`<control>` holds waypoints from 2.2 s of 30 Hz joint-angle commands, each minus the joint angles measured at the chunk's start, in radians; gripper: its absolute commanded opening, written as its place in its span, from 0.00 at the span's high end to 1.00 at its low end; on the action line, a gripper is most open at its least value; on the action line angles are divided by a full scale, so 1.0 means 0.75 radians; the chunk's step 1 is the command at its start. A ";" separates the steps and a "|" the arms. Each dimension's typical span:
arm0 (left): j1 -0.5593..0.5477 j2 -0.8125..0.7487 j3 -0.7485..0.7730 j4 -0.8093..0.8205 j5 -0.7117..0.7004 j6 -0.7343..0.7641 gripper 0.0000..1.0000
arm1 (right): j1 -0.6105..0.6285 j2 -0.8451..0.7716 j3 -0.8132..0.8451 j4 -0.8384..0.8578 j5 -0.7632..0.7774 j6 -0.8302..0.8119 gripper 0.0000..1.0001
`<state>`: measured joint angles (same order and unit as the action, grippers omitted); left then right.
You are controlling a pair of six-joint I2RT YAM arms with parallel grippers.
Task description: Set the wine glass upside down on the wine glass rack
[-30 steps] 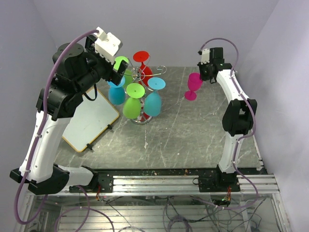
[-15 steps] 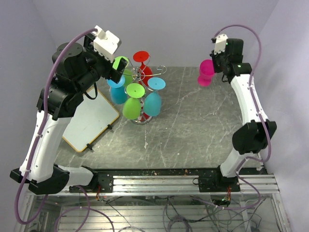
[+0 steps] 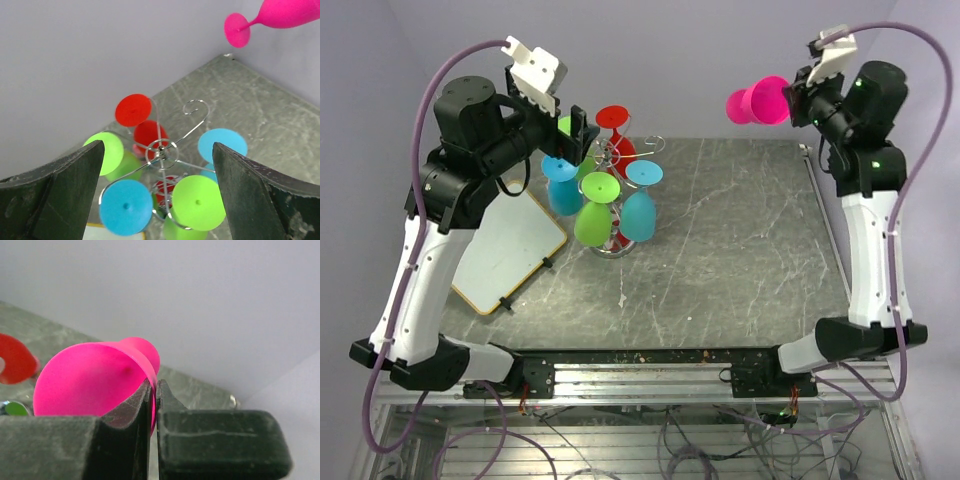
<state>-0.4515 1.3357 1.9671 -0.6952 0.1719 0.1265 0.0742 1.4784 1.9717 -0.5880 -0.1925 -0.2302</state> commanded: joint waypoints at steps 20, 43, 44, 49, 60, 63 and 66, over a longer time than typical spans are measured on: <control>0.023 0.260 0.041 0.434 0.396 -0.719 0.09 | 0.004 -0.028 0.207 0.163 -0.756 0.410 1.00; -0.036 0.421 0.018 0.598 0.555 -0.958 0.38 | 0.007 -0.006 0.120 0.272 -0.928 0.528 1.00; -0.039 0.423 0.013 0.599 0.559 -0.960 0.41 | 0.006 -0.007 0.118 0.273 -0.927 0.528 1.00; -0.052 0.429 -0.012 0.597 0.575 -0.970 0.50 | 0.006 -0.007 0.117 0.277 -0.926 0.528 1.00; -0.094 0.439 -0.017 0.619 0.597 -0.969 0.64 | 0.010 -0.010 0.089 0.295 -0.938 0.542 1.00; -0.098 0.440 -0.010 0.614 0.591 -0.958 0.75 | 0.010 -0.014 0.085 0.292 -0.932 0.533 1.00; -0.100 0.436 0.004 0.591 0.561 -0.929 0.93 | 0.012 -0.018 0.085 0.277 -0.911 0.514 1.00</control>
<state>-0.5095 1.6600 1.9583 -0.2806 0.5758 -0.5861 0.0746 1.4712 2.0415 -0.3912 -0.8841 0.1608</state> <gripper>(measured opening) 0.154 0.032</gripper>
